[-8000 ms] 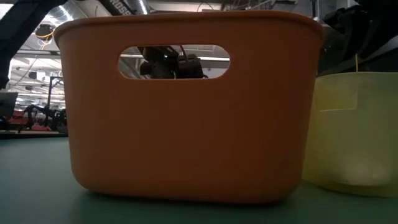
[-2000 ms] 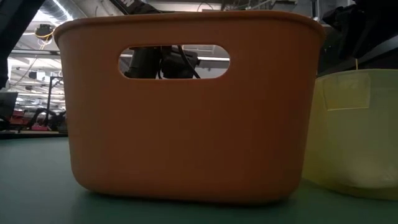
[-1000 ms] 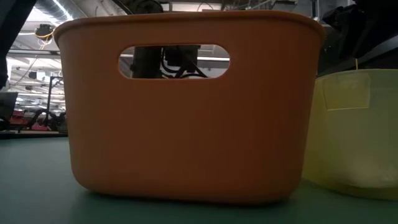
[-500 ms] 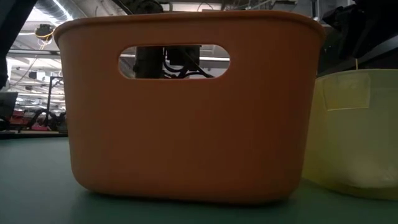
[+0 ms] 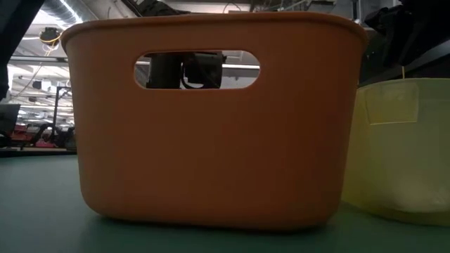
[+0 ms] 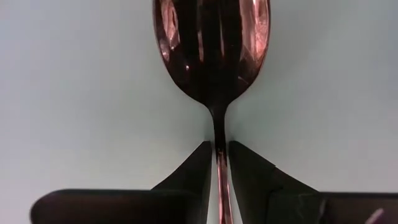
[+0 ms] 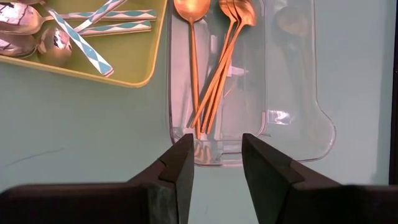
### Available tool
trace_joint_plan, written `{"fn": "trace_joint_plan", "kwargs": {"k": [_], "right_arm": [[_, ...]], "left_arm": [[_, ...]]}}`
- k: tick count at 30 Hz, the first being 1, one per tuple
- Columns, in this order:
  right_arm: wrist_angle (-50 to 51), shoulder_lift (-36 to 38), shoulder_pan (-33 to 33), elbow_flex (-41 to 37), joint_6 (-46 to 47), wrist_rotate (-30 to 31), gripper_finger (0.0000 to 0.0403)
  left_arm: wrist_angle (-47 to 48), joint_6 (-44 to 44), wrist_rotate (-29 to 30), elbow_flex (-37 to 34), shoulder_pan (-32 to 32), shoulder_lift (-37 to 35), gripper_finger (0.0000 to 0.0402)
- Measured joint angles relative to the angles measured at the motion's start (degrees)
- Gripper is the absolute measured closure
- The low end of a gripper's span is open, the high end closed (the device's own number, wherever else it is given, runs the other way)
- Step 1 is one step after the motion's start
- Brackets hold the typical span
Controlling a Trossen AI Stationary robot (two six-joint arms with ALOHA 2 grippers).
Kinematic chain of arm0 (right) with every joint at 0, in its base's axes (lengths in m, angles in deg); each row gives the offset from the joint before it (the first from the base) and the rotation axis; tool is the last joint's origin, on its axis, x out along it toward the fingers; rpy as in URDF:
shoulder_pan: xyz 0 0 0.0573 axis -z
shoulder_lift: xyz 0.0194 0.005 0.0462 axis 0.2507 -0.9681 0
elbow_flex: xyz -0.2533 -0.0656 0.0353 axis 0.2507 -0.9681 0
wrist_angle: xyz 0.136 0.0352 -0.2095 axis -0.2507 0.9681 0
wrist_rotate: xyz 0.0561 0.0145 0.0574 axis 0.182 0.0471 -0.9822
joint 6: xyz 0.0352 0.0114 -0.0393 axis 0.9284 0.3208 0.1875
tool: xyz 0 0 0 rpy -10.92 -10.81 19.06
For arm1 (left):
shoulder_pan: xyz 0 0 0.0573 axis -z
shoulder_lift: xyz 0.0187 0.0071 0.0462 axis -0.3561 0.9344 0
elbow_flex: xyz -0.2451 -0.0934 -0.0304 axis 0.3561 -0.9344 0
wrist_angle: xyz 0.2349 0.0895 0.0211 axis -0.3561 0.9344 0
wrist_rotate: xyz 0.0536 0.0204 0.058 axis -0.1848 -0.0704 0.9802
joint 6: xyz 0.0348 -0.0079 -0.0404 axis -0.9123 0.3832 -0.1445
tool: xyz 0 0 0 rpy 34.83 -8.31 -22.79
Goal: Sort silverware by color (type)
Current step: Put the black spoon into the orange bin
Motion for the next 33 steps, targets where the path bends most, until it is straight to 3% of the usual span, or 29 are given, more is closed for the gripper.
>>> {"fn": "trace_joint_plan", "kwargs": {"k": [21,28,33], "right_arm": [[0.02,0.0,-0.01,0.0,0.01,0.01,0.0278],[0.02,0.0,-0.01,0.0,0.0,0.01,0.0278],[0.02,-0.01,-0.01,0.0,0.0,0.01,0.0278]], "left_arm": [[-1.33,-0.02,0.24,-0.22,0.0,0.26,0.035],[-1.95,-0.15,0.24,-0.26,0.02,0.26,0.039],[-1.99,-0.13,0.26,-0.26,0.02,0.28,0.0388]]}}
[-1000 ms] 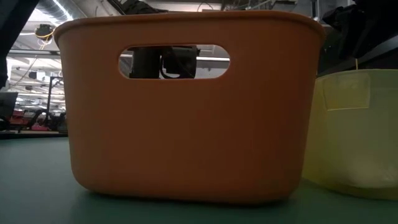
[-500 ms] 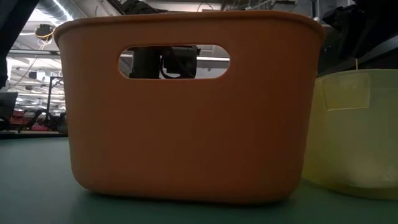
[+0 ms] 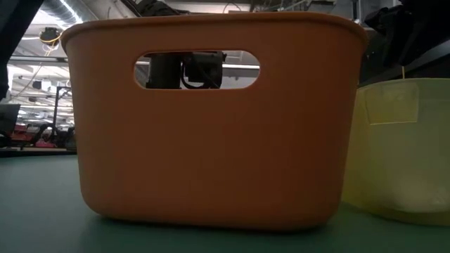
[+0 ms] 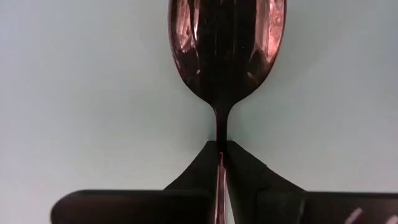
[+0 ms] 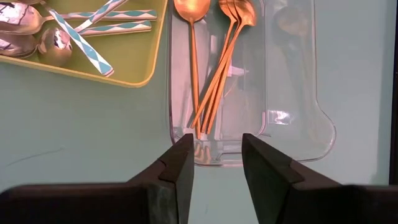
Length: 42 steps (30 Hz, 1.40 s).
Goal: Sort silverware by color (type)
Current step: Put the black spoon into the orange bin
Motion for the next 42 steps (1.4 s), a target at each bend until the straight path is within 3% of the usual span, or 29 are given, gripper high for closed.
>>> {"fn": "trace_joint_plan", "kwargs": {"k": [8,21,29,35,42], "right_arm": [[-0.04,0.01,0.0,0.0,0.01,-0.02,0.0278],[-1.53,0.01,0.0,0.0,0.01,-0.02,0.0278],[-2.36,-0.01,0.02,0.0,0.01,-0.02,0.0278],[-3.02,-0.01,0.0,0.0,0.01,-0.02,0.0278],[-2.99,-0.01,0.01,0.0,0.01,-0.02,0.0278]], "left_arm": [[0.21,0.18,3.52,-0.31,-0.51,-2.31,0.0397],[0.14,0.37,8.92,2.56,-2.65,-15.78,0.0397],[-16.55,-0.05,7.87,5.51,2.22,-23.38,0.0397],[-30.71,-10.34,2.24,5.51,8.94,-23.83,0.0397],[-34.36,-26.85,1.29,5.51,17.05,-23.04,0.0397]]}}
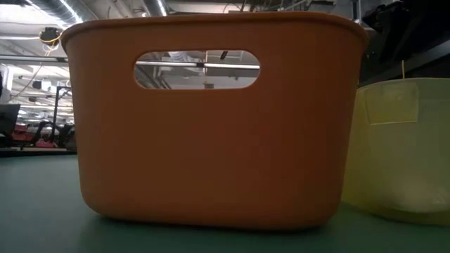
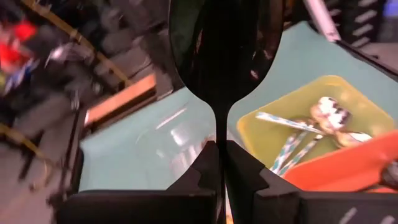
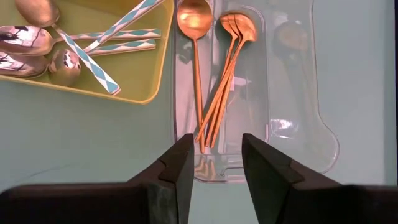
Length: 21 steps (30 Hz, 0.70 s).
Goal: Sort silverware by color (type)
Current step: Put the black spoon into the orange bin
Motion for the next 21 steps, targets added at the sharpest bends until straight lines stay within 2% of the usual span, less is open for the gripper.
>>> {"fn": "trace_joint_plan", "kwargs": {"k": [8,21], "right_arm": [[0.07,0.0,-0.01,0.0,0.0,0.0,0.0278],[0.04,0.0,-0.01,0.0,0.0,0.0,0.0278]], "left_arm": [[0.72,-4.32,-0.17,0.02,5.66,2.77,0.0397],[0.79,-20.95,0.1,0.04,9.22,12.59,0.0397]]}}
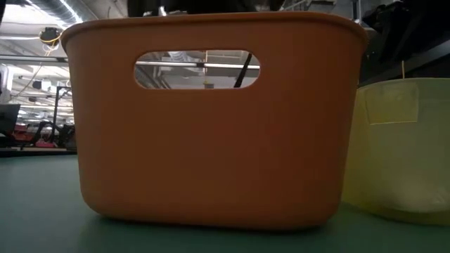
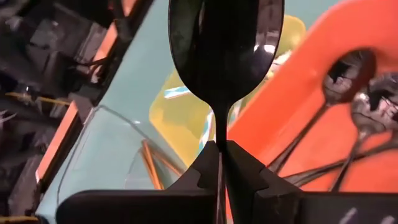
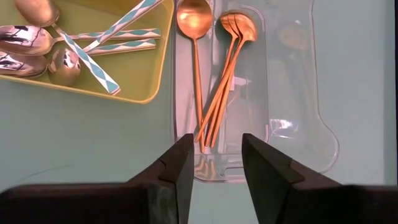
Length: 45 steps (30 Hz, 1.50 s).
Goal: Sort silverware by color (type)
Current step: Put the black spoon into the orange bin
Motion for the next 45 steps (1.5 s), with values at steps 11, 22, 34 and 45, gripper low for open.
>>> {"fn": "trace_joint_plan", "kwargs": {"k": [11,22,34,45], "right_arm": [[0.0,0.0,0.01,0.0,0.0,0.0,0.0278],[-0.04,0.0,0.0,0.0,0.0,0.0,0.0278],[-0.01,0.02,0.01,0.0,0.0,0.0,0.0278],[0.0,0.02,0.02,0.0,0.0,0.0,0.0278]], "left_arm": [[1.44,-6.1,2.1,0.0,3.76,1.55,0.0397],[2.99,-6.25,1.51,0.0,7.23,3.5,0.0397],[4.23,0.19,2.88,-0.01,7.43,5.99,0.0389],[3.48,3.41,2.62,0.02,6.71,9.72,0.0355]]}}
